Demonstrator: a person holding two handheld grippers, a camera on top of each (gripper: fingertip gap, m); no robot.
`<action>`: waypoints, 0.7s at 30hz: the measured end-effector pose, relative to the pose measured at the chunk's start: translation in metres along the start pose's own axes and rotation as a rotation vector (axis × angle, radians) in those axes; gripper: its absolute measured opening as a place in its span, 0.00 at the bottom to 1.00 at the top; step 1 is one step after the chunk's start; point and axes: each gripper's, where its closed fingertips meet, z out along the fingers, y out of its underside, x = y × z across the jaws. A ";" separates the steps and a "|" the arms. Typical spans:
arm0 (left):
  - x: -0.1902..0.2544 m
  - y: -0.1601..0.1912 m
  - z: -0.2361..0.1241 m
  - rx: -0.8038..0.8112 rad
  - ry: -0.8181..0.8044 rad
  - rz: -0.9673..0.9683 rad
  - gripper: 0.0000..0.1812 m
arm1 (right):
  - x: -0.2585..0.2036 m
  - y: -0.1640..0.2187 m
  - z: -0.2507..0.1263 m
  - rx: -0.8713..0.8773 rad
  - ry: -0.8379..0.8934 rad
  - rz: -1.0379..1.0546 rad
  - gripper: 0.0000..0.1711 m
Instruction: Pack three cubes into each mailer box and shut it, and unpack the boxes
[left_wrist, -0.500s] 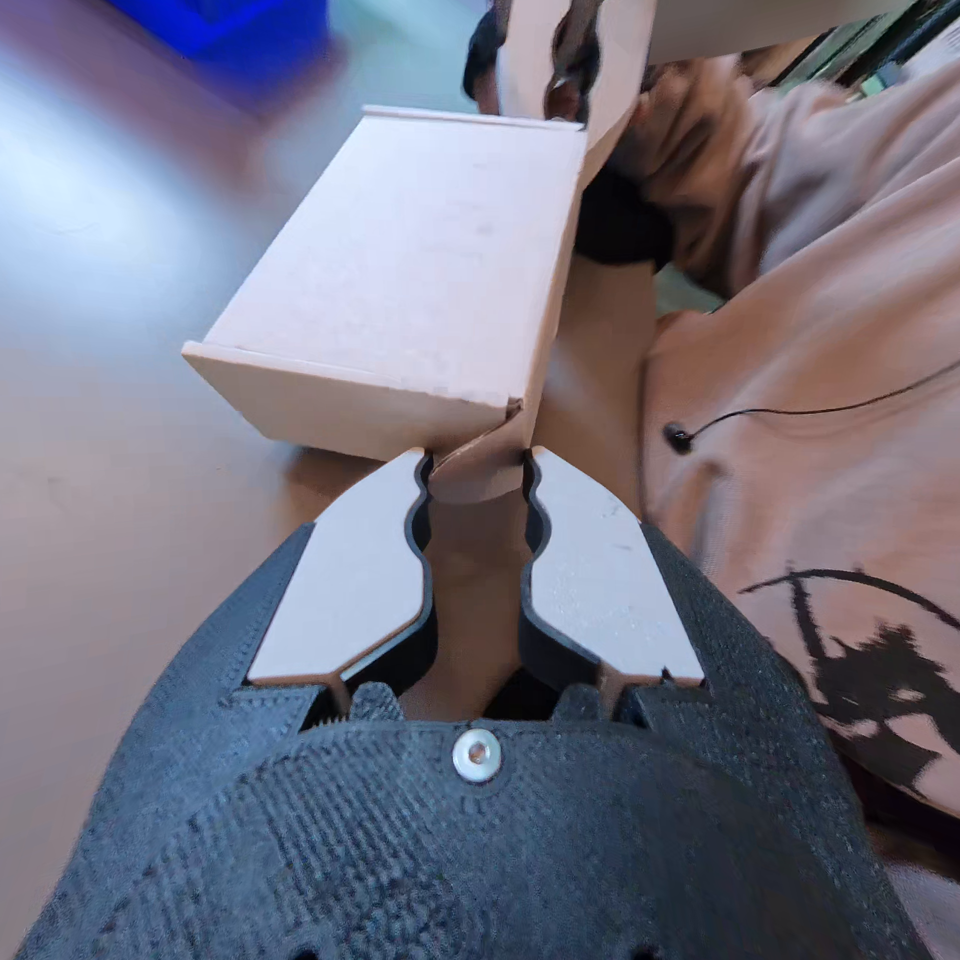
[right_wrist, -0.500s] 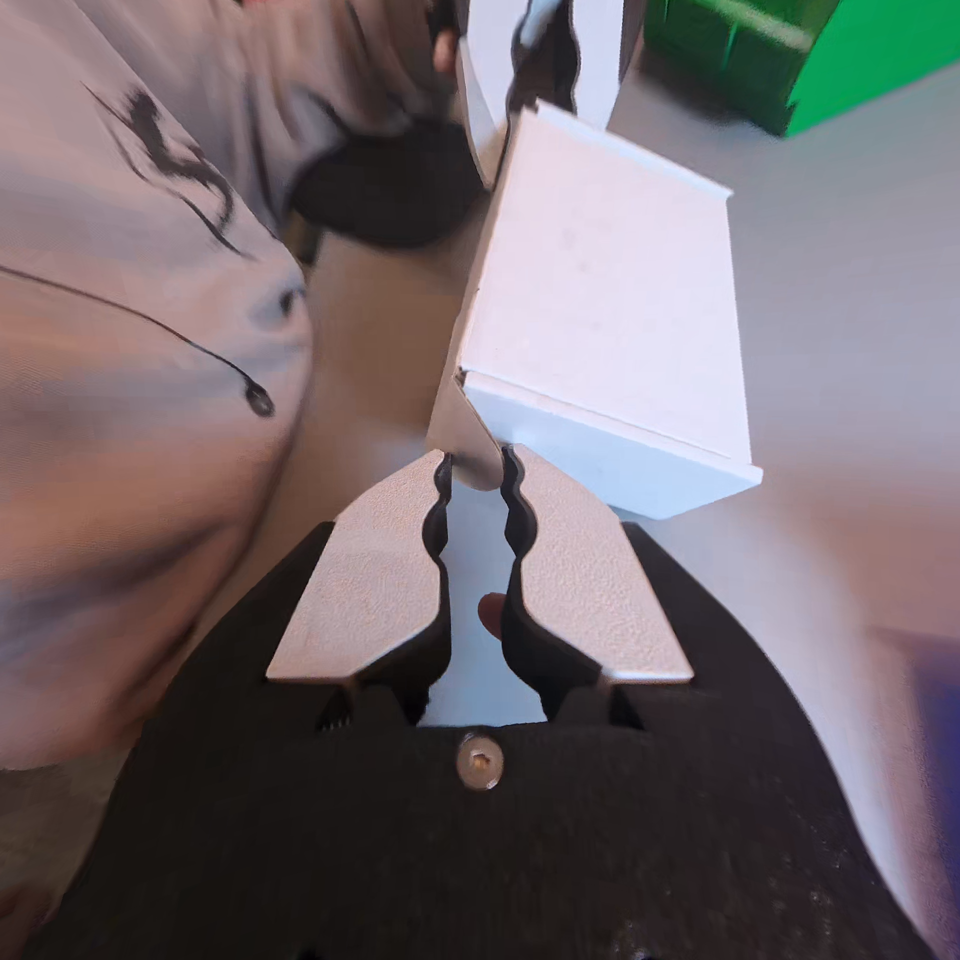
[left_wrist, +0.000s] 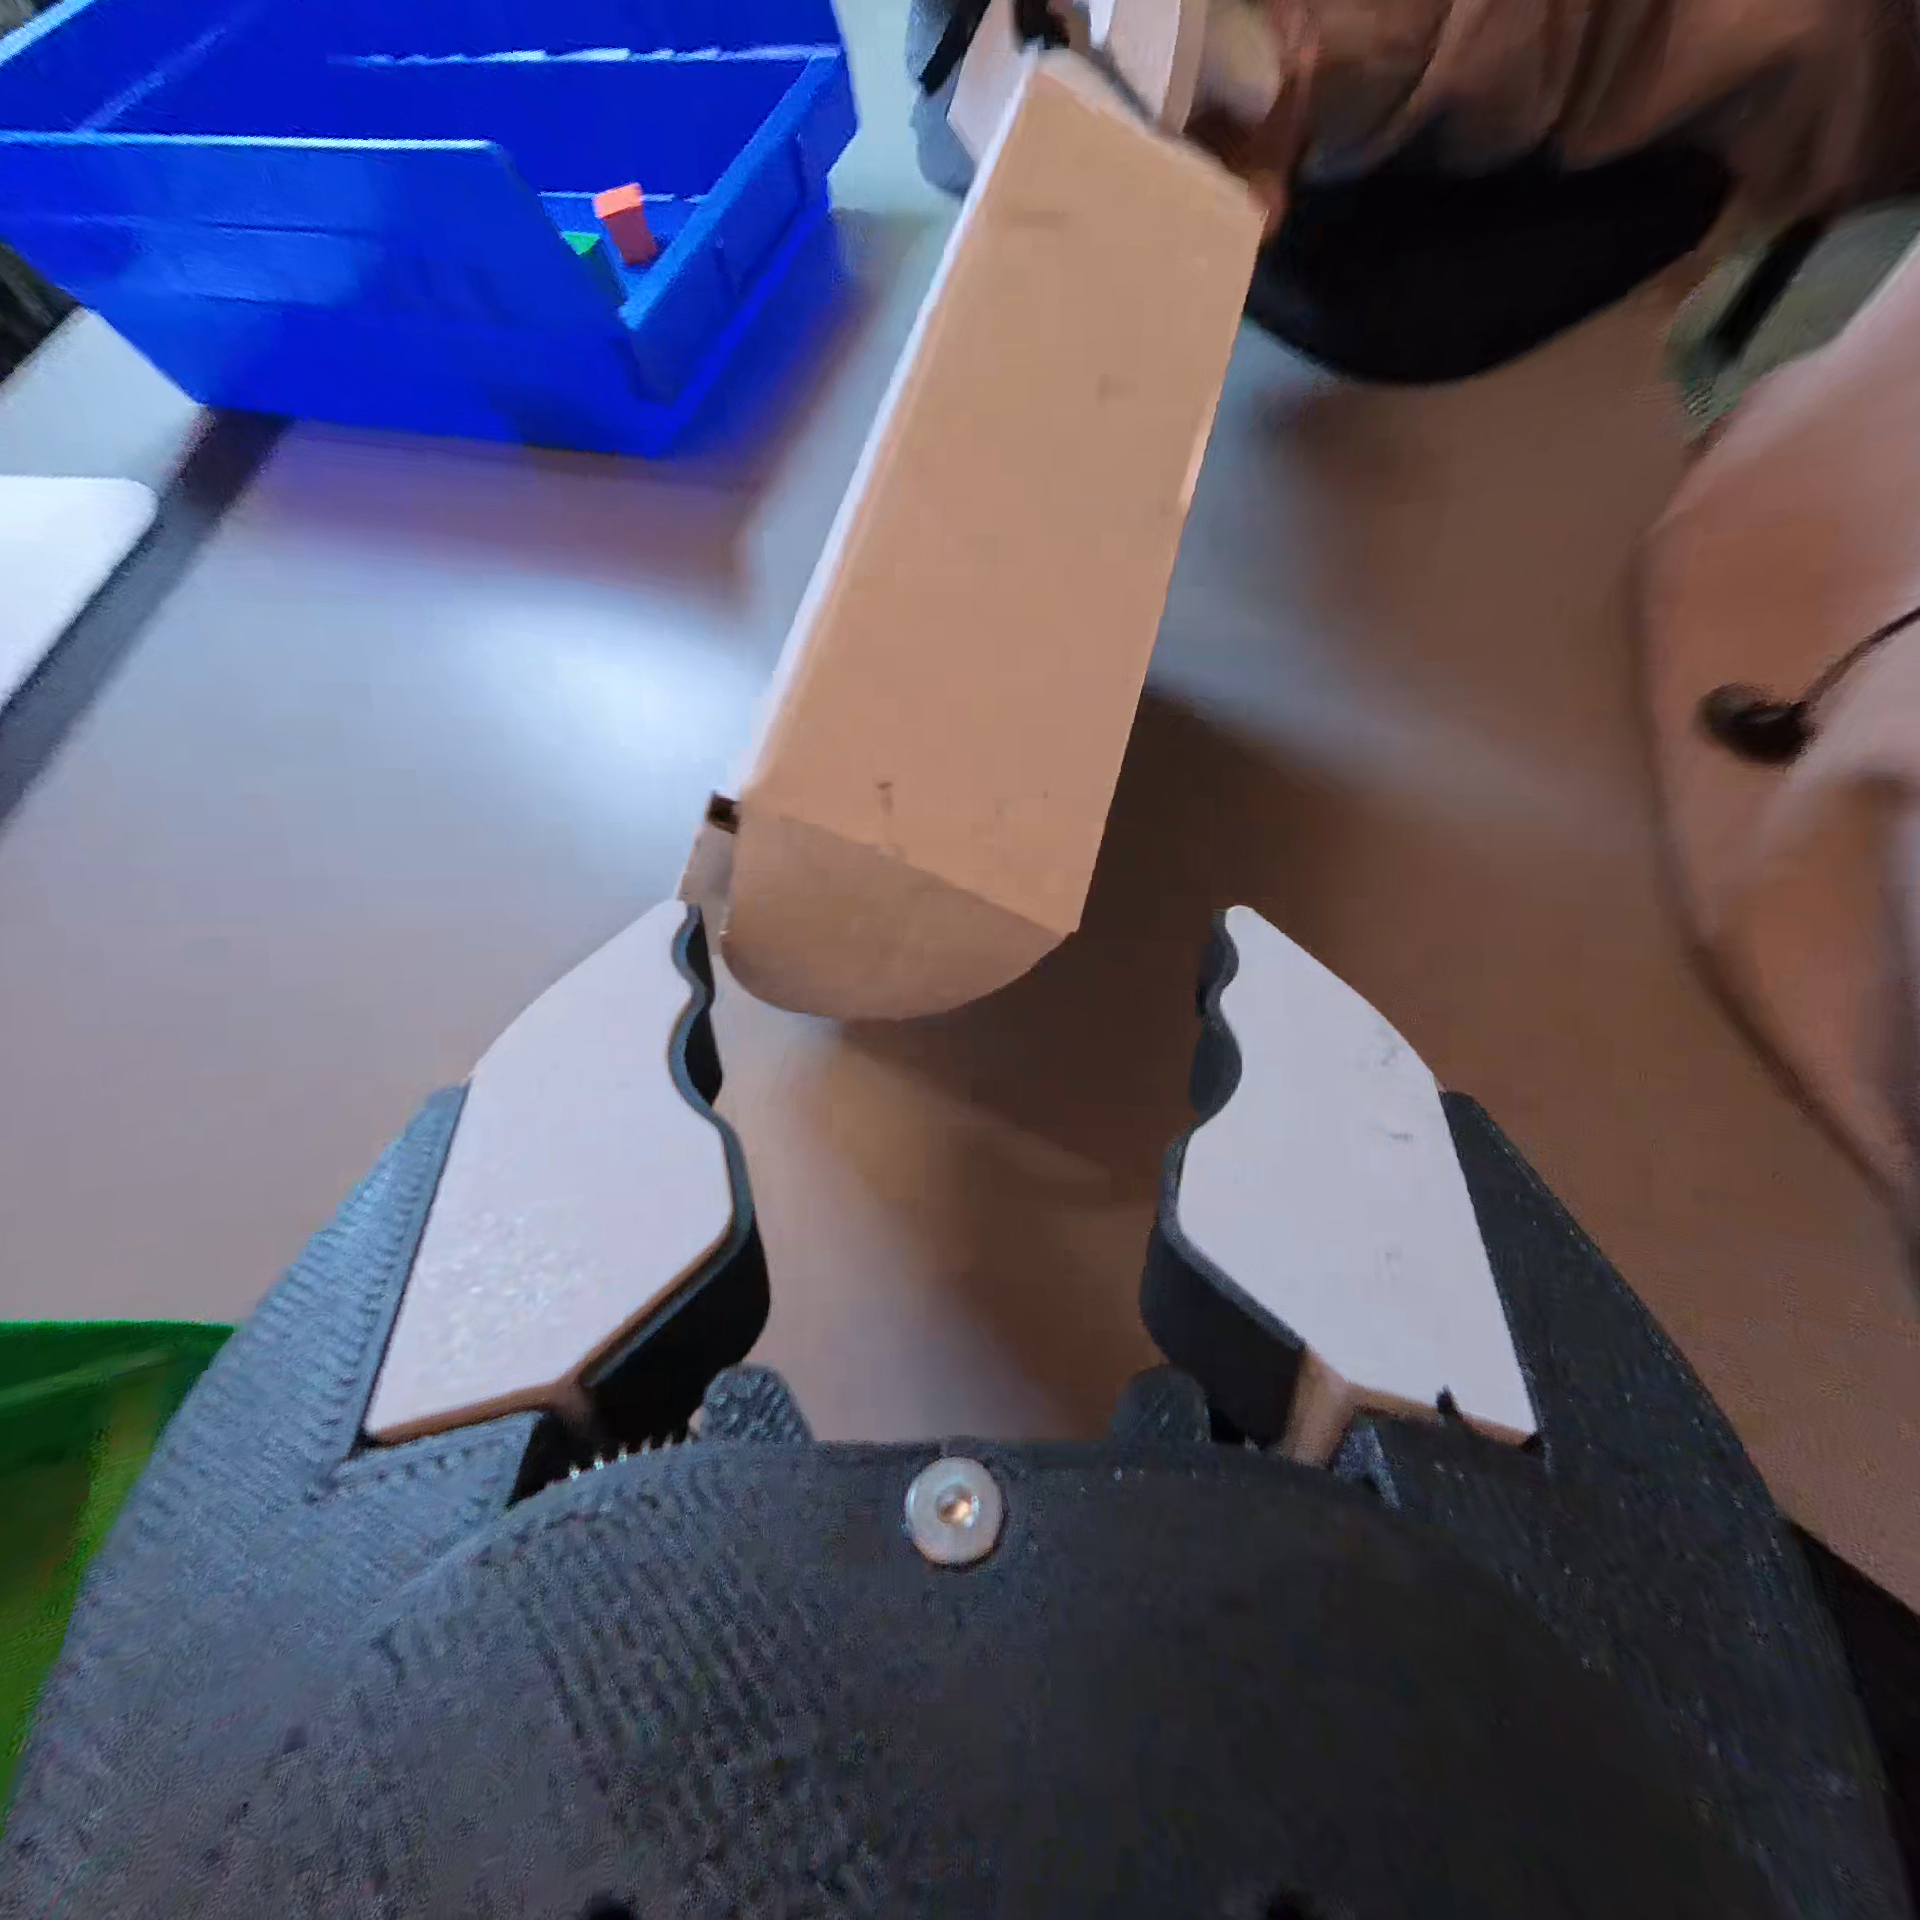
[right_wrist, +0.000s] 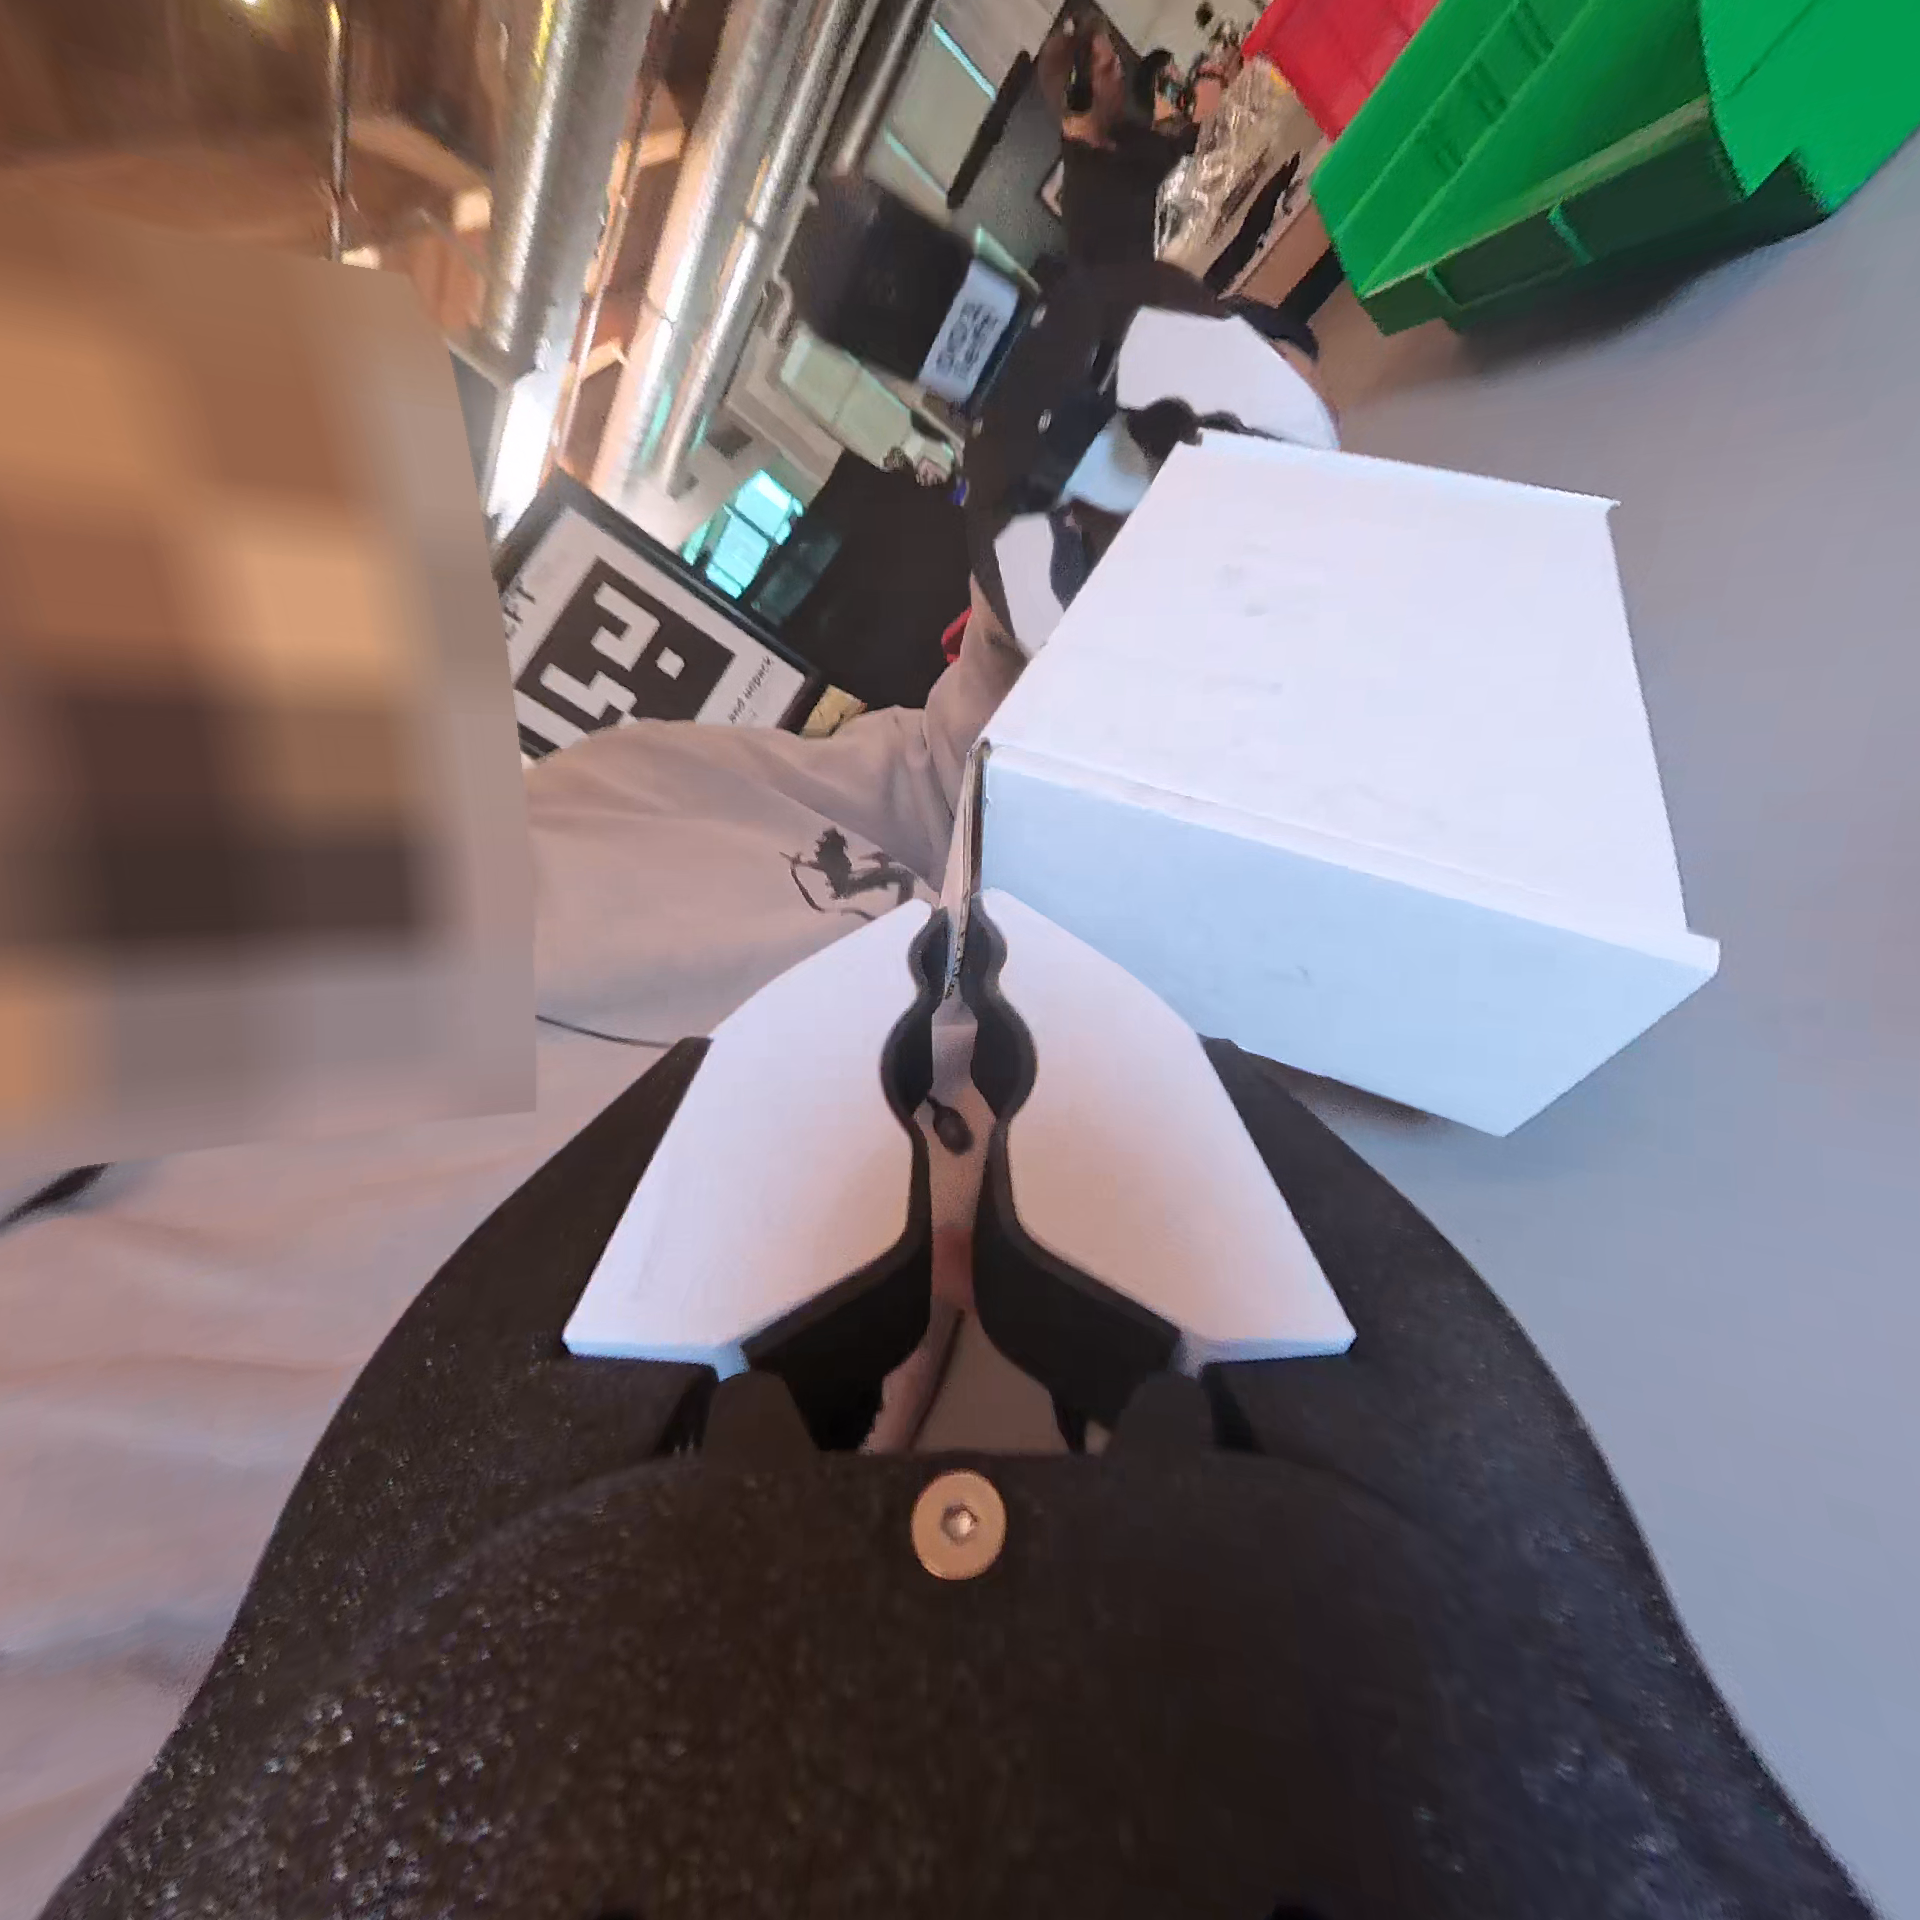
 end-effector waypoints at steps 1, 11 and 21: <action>-0.007 0.003 0.004 -0.035 -0.073 0.057 0.52 | 0.001 -0.003 -0.001 0.023 -0.003 0.020 0.01; -0.055 -0.016 0.034 0.101 -0.235 0.163 0.39 | 0.000 -0.011 -0.003 0.084 -0.054 0.097 0.01; -0.047 -0.025 0.017 0.144 0.011 -0.224 0.37 | 0.030 -0.004 -0.023 -0.051 0.280 -0.163 0.24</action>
